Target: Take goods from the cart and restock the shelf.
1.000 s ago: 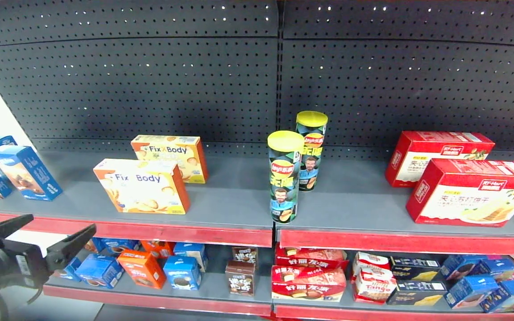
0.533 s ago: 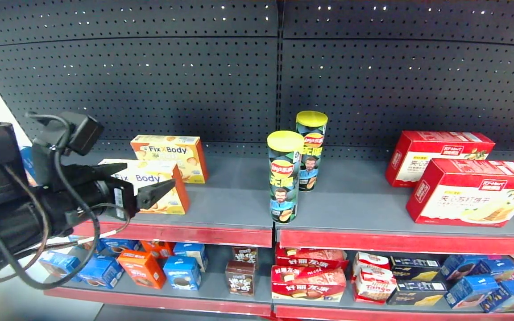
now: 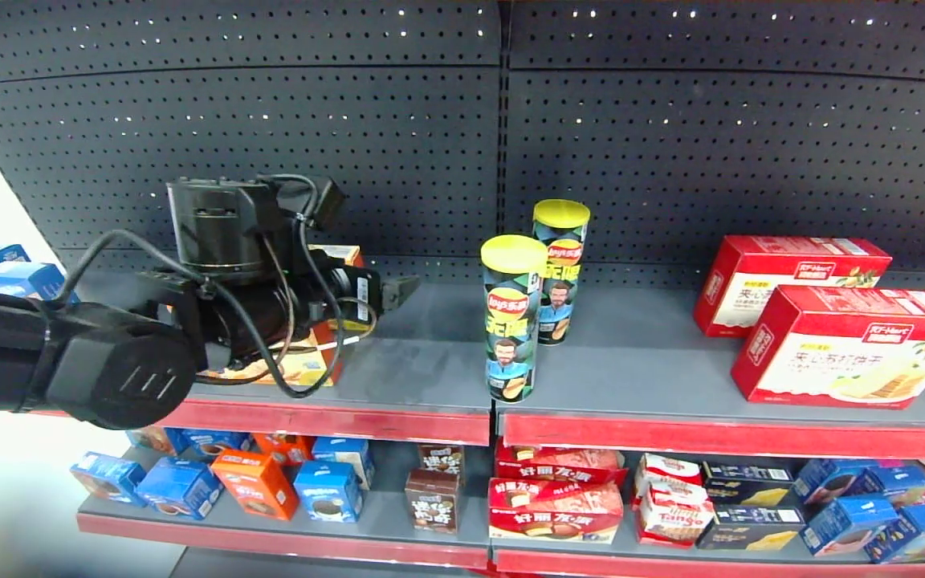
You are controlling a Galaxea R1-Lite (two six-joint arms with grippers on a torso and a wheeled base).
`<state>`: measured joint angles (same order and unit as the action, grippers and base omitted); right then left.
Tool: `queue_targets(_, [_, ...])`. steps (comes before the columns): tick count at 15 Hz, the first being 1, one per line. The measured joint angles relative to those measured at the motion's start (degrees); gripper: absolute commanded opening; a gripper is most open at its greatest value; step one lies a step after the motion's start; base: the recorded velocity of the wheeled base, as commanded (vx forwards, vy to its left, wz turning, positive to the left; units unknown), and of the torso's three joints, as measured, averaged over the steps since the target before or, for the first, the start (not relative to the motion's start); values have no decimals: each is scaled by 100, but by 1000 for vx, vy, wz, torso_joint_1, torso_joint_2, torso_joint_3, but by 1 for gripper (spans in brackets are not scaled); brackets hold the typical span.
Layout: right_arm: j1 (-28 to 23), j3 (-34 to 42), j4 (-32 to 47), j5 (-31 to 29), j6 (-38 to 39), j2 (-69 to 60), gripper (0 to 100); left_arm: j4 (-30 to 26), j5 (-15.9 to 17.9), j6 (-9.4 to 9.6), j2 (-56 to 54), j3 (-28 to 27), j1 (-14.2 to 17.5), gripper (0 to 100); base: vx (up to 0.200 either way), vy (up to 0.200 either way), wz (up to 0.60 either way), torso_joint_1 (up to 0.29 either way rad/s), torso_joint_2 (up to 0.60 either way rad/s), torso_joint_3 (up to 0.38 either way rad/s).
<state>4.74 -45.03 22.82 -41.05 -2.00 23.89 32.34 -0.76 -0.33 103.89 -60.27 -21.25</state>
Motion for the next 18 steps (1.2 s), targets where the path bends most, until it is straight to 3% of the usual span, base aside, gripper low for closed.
queue_targets(18, [22, -100, -16, 27, 0, 74, 100, 23, -222, 33, 912, -15, -595, 100, 0, 0, 0, 0, 0, 0])
